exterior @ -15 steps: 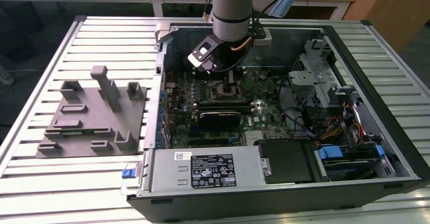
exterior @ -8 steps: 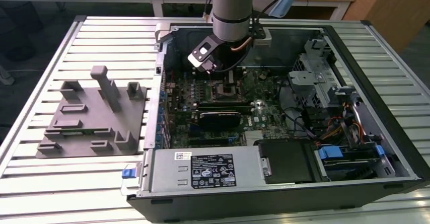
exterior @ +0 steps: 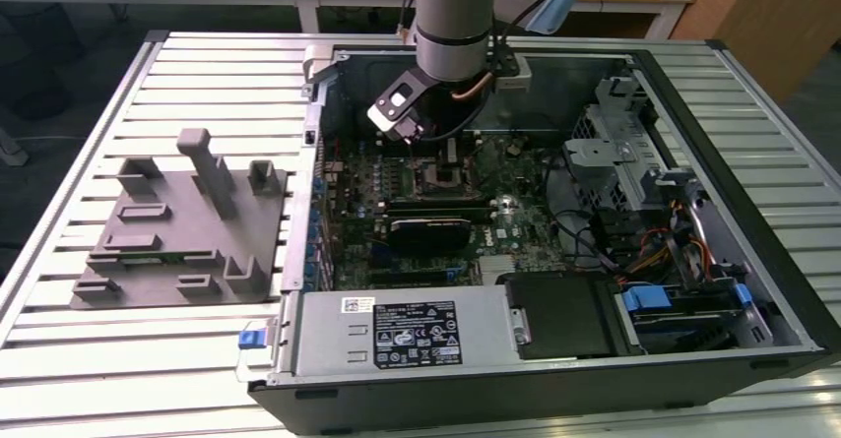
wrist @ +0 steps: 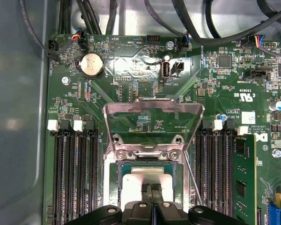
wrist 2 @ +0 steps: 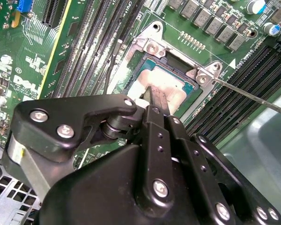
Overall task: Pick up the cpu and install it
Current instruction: 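Place the cpu into insertion slot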
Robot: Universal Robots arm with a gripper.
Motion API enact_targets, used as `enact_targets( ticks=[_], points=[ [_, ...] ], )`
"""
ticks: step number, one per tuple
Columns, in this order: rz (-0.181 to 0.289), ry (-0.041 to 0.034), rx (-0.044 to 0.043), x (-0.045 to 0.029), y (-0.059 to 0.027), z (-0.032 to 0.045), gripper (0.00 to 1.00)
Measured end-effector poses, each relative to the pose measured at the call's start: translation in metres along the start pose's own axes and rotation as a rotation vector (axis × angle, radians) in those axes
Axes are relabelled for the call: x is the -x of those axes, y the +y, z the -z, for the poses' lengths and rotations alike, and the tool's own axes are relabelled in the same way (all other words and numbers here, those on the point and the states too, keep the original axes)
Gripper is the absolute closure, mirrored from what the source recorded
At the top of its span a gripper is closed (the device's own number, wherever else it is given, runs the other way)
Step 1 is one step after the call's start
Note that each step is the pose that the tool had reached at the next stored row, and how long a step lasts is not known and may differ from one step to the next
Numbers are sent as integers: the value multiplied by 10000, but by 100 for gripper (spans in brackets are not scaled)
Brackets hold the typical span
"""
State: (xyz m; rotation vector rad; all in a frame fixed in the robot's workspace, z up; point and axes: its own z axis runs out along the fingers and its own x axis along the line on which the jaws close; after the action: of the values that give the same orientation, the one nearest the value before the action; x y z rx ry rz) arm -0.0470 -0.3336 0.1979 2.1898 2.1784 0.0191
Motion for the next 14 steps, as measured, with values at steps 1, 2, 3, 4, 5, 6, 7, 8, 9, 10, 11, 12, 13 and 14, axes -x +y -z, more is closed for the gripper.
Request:
enact_targets(
  ticks=[1, 2, 3, 4, 5, 6, 7, 8, 9, 10, 11, 12, 13, 14],
  points=[
    [0, 3, 2, 0, 0, 2, 89],
    [-1, 6, 5, -1, 1, 6, 89],
    [0, 10, 7, -1, 2, 12, 89],
    [0, 4, 2, 0, 2, 22, 89],
    [0, 0, 0, 1, 1, 31, 89],
    [0, 2, 1, 1, 2, 39, 89],
    [0, 0, 0, 1, 2, 49, 89],
    [0, -1, -1, 2, 3, 62, 89],
    [0, 0, 0, 2, 4, 77, 89],
    [0, 1, 1, 3, 4, 97, 89],
    [0, 0, 1, 3, 5, 119, 89],
    [0, -1, 0, 4, 6, 143, 89],
    [0, 0, 1, 5, 8, 169, 89],
    [0, 0, 2, 6, 9, 194, 89]
  ],
)
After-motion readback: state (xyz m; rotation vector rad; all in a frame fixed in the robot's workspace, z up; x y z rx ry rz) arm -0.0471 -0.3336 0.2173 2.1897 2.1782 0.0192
